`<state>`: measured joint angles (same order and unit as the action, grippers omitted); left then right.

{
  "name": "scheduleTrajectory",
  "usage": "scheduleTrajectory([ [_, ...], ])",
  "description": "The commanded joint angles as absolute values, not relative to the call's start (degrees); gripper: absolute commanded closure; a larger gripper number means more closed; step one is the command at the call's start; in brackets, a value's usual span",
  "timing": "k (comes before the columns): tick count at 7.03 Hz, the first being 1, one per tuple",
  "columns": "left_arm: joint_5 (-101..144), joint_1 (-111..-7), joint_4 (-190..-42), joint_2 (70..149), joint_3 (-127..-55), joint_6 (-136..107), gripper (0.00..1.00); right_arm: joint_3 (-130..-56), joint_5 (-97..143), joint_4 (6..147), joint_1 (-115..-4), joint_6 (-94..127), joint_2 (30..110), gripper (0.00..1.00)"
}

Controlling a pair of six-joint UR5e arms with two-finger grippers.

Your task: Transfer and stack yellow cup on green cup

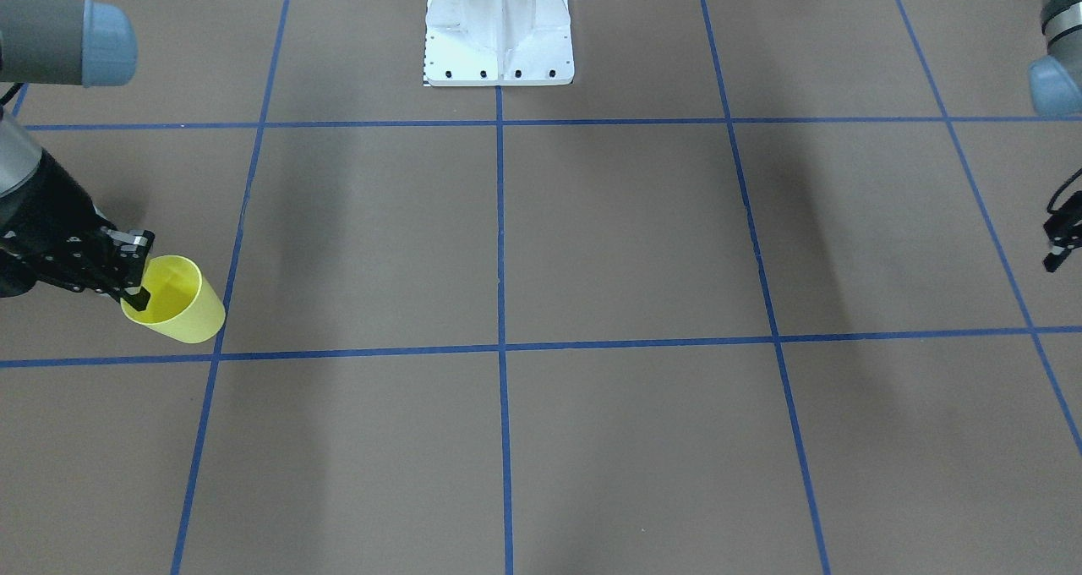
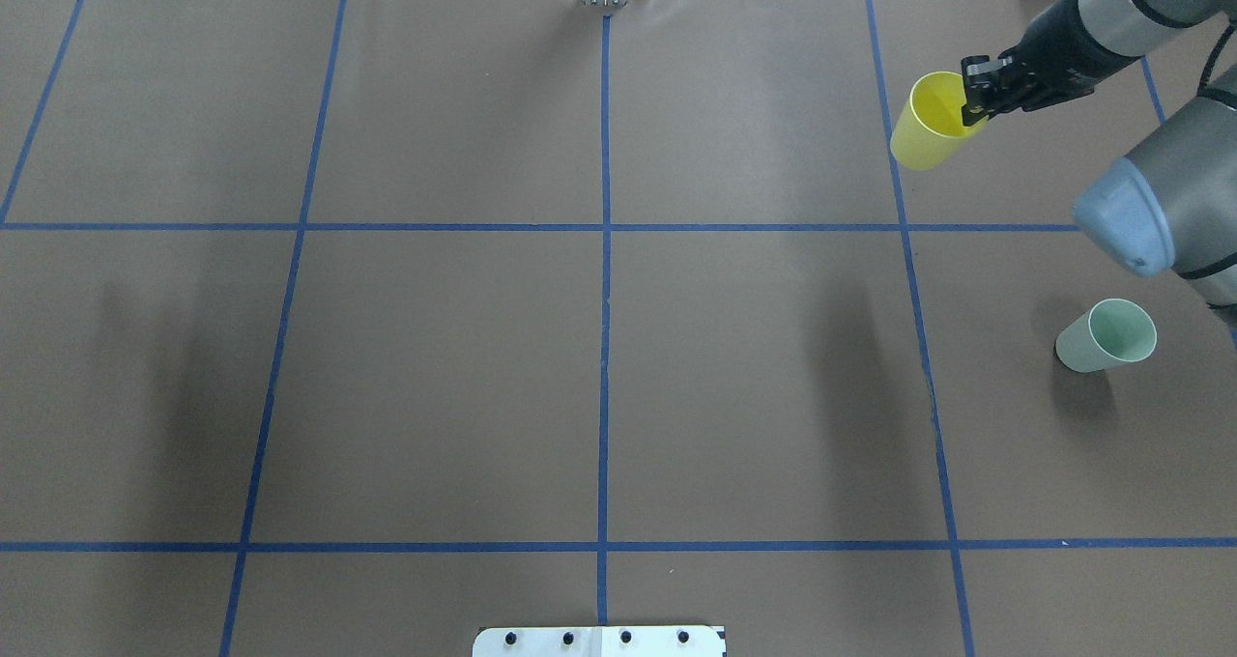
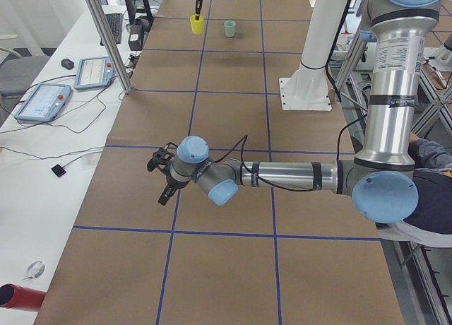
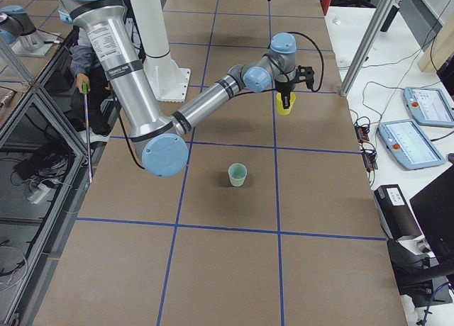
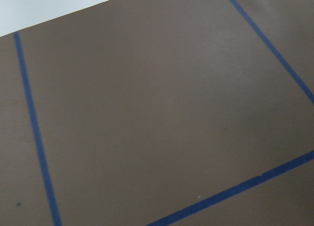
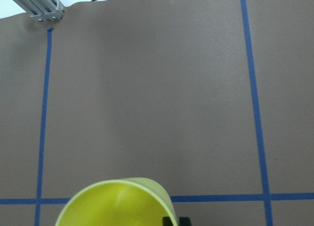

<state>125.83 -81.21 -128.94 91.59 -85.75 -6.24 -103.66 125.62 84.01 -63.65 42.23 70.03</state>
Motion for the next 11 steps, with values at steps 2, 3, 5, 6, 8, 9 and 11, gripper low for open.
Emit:
scheduleTrajectory([
  [2, 125.51, -88.42, -116.75, 88.87, -85.08, 5.36, 0.00, -105.98, 131.30, 83.85, -71.08, 26.07, 81.69, 1.00],
  [3, 125.42, -90.33, -113.41, 88.42, -86.04, 5.80, 0.00, -107.30, 132.27, 83.76, -71.80, 22.01, 85.48, 1.00],
  [5, 125.85, -91.05, -105.45, 86.04, -88.31, 5.36, 0.00, -108.37, 132.80, 79.32, -71.89, 20.38, 92.60, 1.00],
  [6, 125.86, -91.14, -102.34, 85.52, -91.46, 5.27, 0.00, -108.20, 133.06, 73.19, -71.89, 20.74, 96.64, 1.00],
  [8, 126.03, -91.14, -102.30, 85.34, -91.84, 5.27, 0.00, -108.02, 134.20, 69.98, -71.63, 21.18, 99.56, 1.00],
  [9, 126.12, -91.14, -102.48, 84.73, -92.63, 5.27, 0.00, -108.02, 135.17, 67.35, -71.46, 22.92, 100.97, 1.00],
  [11, 126.12, -91.14, -102.39, 83.32, -94.47, 5.27, 0.00, -107.06, 135.18, 60.76, -69.27, 28.03, 102.91, 1.00],
])
